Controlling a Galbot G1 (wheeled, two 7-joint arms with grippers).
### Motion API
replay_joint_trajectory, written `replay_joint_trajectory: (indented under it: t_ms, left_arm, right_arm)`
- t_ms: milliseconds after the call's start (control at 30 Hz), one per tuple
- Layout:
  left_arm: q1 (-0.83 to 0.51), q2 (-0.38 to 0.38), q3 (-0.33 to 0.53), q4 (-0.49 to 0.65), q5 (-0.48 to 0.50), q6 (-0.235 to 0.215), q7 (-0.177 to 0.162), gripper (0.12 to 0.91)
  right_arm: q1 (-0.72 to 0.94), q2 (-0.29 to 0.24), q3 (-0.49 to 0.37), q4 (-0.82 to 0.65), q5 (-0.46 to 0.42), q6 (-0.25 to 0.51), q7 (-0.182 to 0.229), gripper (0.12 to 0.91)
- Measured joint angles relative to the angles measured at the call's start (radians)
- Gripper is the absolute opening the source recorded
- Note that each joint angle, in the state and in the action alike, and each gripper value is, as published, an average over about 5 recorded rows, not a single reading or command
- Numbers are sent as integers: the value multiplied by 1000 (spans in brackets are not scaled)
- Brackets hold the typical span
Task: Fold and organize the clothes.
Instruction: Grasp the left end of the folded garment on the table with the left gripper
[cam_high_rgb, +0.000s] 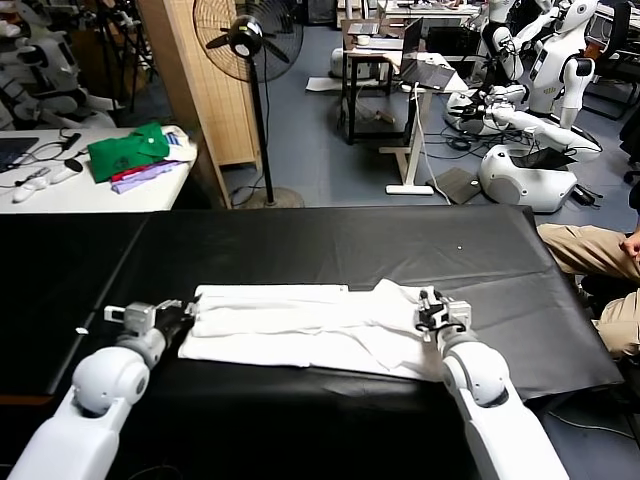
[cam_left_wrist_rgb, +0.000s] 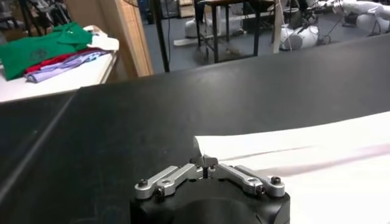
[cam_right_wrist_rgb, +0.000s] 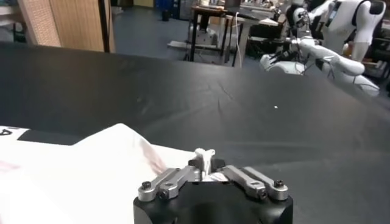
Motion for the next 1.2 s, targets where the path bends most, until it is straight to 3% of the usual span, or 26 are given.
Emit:
replay_joint_trajectory:
  t_ms: [133, 267, 367, 533, 833, 967, 1200]
  left_arm:
    - [38, 0, -30, -37, -42, 4, -13, 663]
    - [73, -16, -71, -70, -158, 33, -48, 784]
    - [93, -30, -94, -83, -229, 44, -60, 796]
    - [104, -56, -101, -76, -250, 33, -55, 798]
    - [84, -107, -70, -19, -152, 3, -13, 789]
    - [80, -118, -63, -2, -150, -1, -3, 667]
    - [86, -132, -59, 4, -134, 2, 5, 272]
  right_arm:
    - [-35, -25, 28, 75, 19, -3, 0, 770]
    - [-70, -24, 41, 128, 20, -2, 0, 796]
    - [-86, -18, 43, 152, 19, -2, -1, 798]
    - [-99, -15, 44, 177, 17, -3, -1, 798]
    - [-121, -9, 42, 203, 11, -4, -6, 798]
    - [-128, -13, 47, 211, 10, -4, -10, 798]
    - [-135, -6, 47, 227, 7, -3, -20, 798]
